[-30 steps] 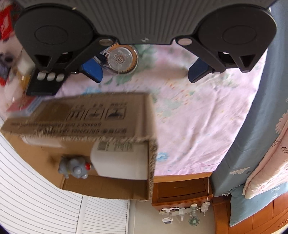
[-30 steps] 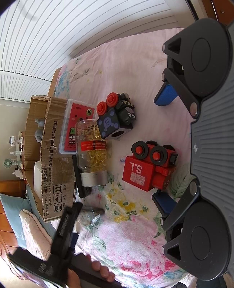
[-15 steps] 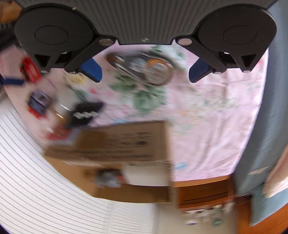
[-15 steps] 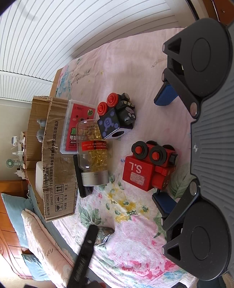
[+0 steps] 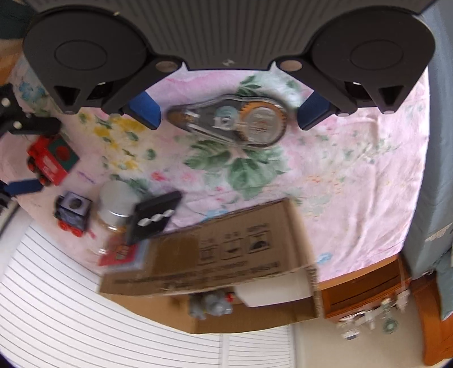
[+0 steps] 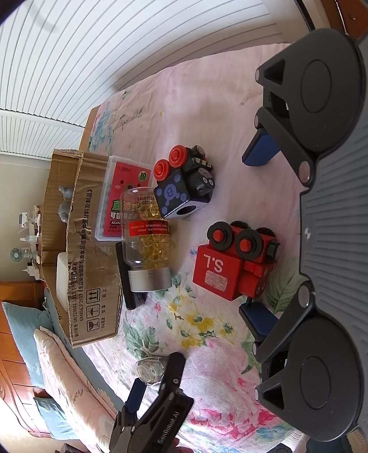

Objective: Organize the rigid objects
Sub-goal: 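Grasp the correction tape with the left tool while the right approaches the red train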

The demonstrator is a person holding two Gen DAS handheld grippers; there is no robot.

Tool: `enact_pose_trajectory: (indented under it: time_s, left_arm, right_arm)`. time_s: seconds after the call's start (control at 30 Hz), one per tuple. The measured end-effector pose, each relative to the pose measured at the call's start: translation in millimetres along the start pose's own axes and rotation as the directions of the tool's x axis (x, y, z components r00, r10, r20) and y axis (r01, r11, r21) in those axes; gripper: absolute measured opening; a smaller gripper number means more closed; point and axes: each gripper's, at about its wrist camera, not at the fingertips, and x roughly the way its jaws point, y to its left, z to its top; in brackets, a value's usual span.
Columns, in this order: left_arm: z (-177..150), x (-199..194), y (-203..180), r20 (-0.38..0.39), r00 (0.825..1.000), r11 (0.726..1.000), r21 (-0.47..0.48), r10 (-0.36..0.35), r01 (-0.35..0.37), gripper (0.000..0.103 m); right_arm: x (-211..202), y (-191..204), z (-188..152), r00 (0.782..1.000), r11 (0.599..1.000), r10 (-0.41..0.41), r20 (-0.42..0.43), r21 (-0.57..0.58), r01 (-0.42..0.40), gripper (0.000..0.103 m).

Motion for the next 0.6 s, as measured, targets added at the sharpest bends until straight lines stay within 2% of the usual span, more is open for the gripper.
enact_pose_trajectory:
  time_s: [0.17, 0.37, 0.6]
  left_arm:
    - [-4.5, -5.4, -22.6, -0.027, 0.998, 0.995, 0.078, -0.064, 0.066, 0.102]
    - [-4.4, -3.6, -23.1, 0.016, 1.000, 1.000, -0.011, -0.001, 0.001, 0.100]
    - [-3.6, -3.9, -27.3, 0.044, 0.999, 1.000, -0.025, 0.016, -0.015, 0.094]
  right_arm:
    - [-0.2, 0.0, -0.3, 1.000, 1.000, 0.000, 0.000, 0.000, 0.000, 0.103]
    - [-0.3, 0.4, -0.8, 1.000, 1.000, 0.001, 0.004, -0.003, -0.001, 0.103]
    - [-1.3, -0.2, -2.8, 1.000, 1.000, 0.009, 0.016, -0.010, -0.009, 0.103]
